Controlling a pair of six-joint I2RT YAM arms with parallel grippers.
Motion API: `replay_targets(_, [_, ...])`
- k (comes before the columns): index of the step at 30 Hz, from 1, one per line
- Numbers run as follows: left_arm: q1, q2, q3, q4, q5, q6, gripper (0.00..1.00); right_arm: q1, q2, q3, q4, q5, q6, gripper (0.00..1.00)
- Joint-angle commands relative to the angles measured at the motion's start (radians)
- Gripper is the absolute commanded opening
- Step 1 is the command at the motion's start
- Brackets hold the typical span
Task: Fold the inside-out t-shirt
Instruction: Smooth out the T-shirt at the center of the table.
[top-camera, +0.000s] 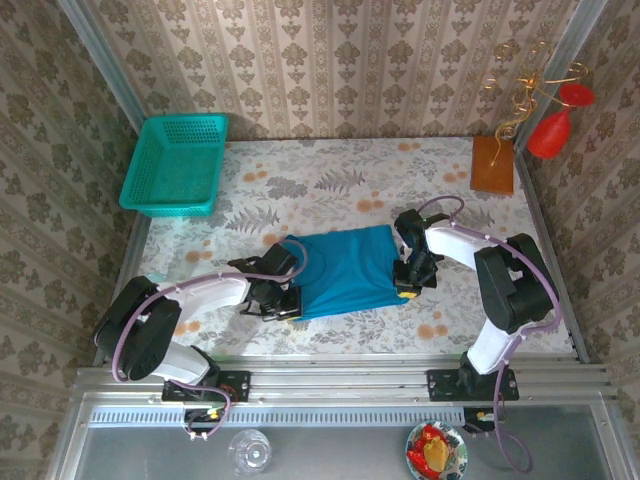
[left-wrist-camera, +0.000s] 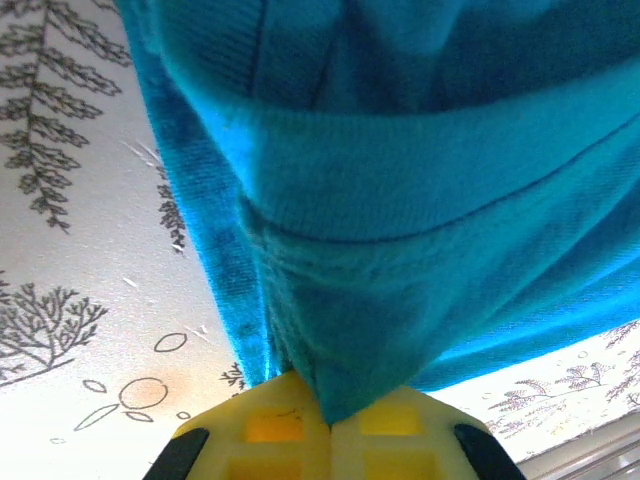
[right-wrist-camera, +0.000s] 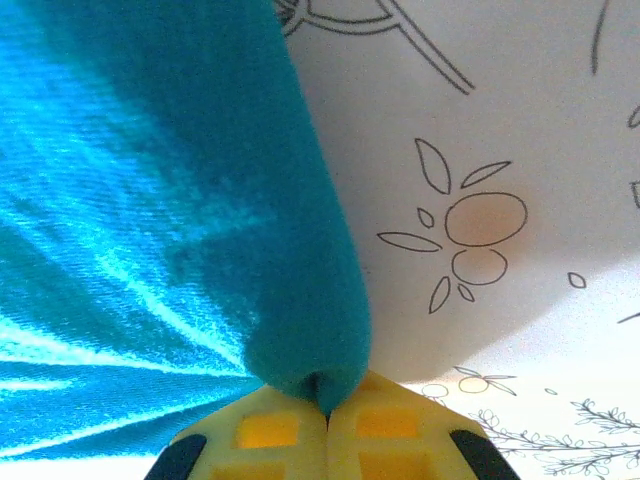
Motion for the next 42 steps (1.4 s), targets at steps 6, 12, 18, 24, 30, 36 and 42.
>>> replay_targets(6, [0.020, -0.039, -0.038, -0.113, -0.102, 0.008, 0.03, -0.027, -0.028, -0.034, -0.043, 0.095, 0.043, 0.00])
replay_targets(12, [0.019, -0.050, -0.038, -0.126, -0.072, 0.014, 0.14, 0.003, -0.063, -0.040, -0.080, 0.052, 0.051, 0.00])
replay_targets(18, [0.022, -0.109, 0.026, -0.257, -0.101, 0.055, 0.29, 0.034, -0.103, 0.009, -0.169, 0.110, 0.061, 0.23])
replay_targets(24, [0.029, -0.163, 0.136, -0.363, -0.125, 0.085, 0.36, 0.057, -0.110, 0.112, -0.240, 0.144, 0.044, 0.27])
replay_targets(30, [0.005, -0.106, 0.189, -0.264, -0.043, 0.080, 0.14, 0.069, -0.086, 0.098, -0.069, -0.157, 0.038, 0.26])
replay_targets(36, [-0.039, 0.005, 0.111, -0.124, -0.002, 0.033, 0.05, 0.061, -0.005, 0.021, 0.015, -0.180, 0.051, 0.24])
replay_targets(42, [-0.020, -0.006, -0.005, -0.150, -0.047, 0.041, 0.04, 0.051, -0.006, -0.065, -0.020, -0.051, 0.068, 0.24])
